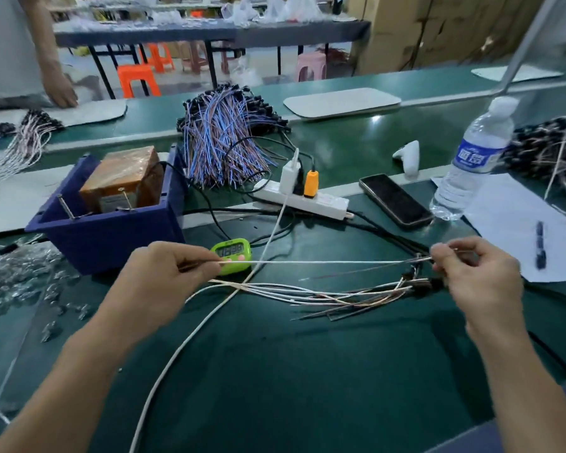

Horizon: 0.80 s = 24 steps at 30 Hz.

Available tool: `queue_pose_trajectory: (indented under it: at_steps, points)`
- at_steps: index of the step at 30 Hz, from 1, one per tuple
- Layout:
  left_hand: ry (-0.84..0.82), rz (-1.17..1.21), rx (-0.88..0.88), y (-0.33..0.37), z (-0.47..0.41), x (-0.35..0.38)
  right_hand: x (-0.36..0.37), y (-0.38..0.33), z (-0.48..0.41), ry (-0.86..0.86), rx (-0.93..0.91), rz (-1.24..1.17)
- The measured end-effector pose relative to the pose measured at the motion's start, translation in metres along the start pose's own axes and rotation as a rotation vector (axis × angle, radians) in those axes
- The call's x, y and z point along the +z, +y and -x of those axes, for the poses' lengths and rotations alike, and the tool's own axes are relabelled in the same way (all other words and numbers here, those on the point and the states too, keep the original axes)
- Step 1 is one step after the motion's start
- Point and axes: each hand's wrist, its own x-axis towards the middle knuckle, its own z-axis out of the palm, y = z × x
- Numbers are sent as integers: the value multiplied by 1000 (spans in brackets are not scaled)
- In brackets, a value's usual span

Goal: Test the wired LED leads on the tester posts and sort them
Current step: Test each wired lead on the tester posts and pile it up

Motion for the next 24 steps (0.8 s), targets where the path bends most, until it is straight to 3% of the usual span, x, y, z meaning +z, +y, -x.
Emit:
queue_pose_trajectory:
  at_steps: [2, 4, 9, 13, 15, 20, 24]
  points:
    - [58, -145, 23, 6, -1, 4, -4, 5, -1, -25, -90, 245]
    - [7, -80, 1, 7, -2, 15, -4, 7, -1, -92, -156, 391]
    - [-34, -144, -17, -2, 0, 35, -6, 15, -2, -155, -188, 589]
    - [117, -292, 20, -6, 10, 33, -3, 19, 11, -166, -297, 543]
    - [152, -313, 29, -7, 16, 29, -1, 17, 17, -201, -260, 497]
    - [244, -254, -36, -13, 38, 2, 15, -7, 52, -92, -406, 443]
    - [360, -204, -148, -28, 57, -22, 85, -43, 117, -467, -502, 304]
